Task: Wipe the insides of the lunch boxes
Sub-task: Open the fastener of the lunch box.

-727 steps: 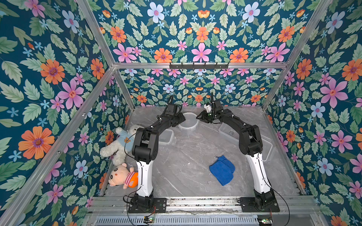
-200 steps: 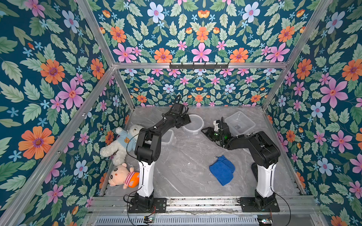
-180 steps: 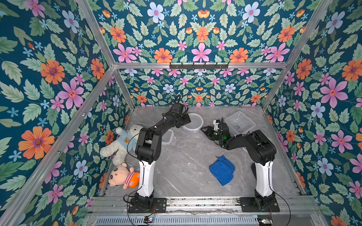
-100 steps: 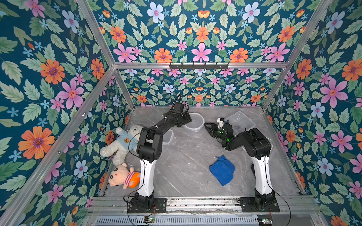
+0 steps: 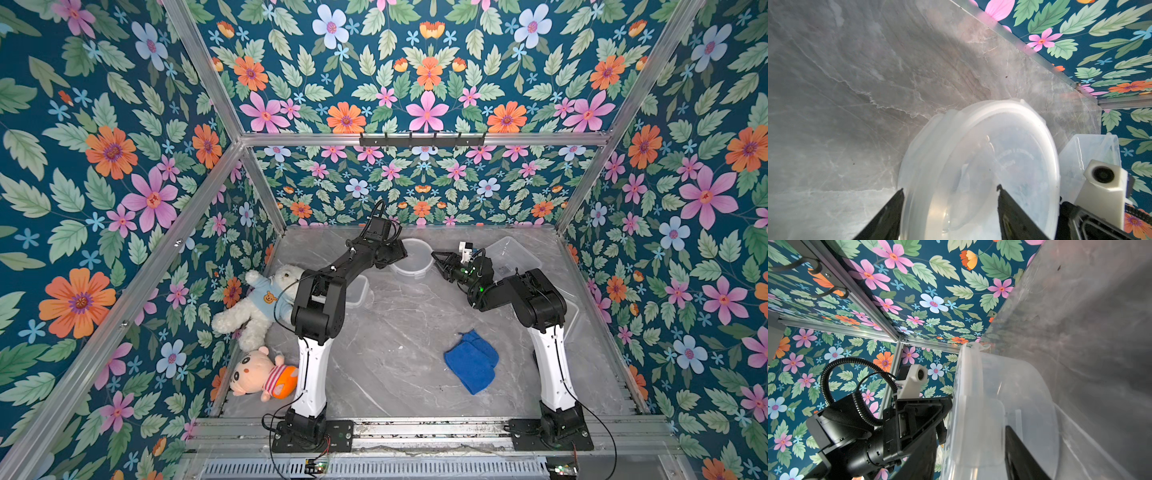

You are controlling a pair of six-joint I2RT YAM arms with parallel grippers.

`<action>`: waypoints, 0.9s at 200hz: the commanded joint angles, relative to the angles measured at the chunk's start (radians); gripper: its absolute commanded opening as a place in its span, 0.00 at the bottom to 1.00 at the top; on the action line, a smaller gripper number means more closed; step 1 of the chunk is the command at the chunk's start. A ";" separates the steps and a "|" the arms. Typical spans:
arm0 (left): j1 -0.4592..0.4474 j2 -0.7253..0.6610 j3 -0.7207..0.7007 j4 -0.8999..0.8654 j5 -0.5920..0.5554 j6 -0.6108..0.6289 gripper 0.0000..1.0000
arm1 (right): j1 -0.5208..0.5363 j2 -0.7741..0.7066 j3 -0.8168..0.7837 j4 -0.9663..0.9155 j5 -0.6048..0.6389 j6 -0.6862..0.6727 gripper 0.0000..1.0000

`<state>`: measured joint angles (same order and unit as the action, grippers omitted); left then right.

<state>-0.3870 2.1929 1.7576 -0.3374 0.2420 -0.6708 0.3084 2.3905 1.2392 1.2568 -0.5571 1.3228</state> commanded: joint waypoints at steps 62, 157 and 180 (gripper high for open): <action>-0.004 0.033 -0.006 -0.076 0.002 0.016 0.69 | 0.004 0.006 -0.049 0.142 0.016 0.057 0.17; -0.009 0.022 -0.010 -0.078 -0.007 0.010 0.68 | 0.029 -0.288 -0.216 -0.322 0.121 -0.263 0.39; -0.013 0.012 -0.027 -0.074 -0.011 -0.017 0.68 | 0.060 -0.369 -0.273 -0.377 0.163 -0.327 0.41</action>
<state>-0.3927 2.2063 1.7523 -0.2810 0.2459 -0.6712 0.3428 2.0777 1.0061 0.9440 -0.4278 1.1114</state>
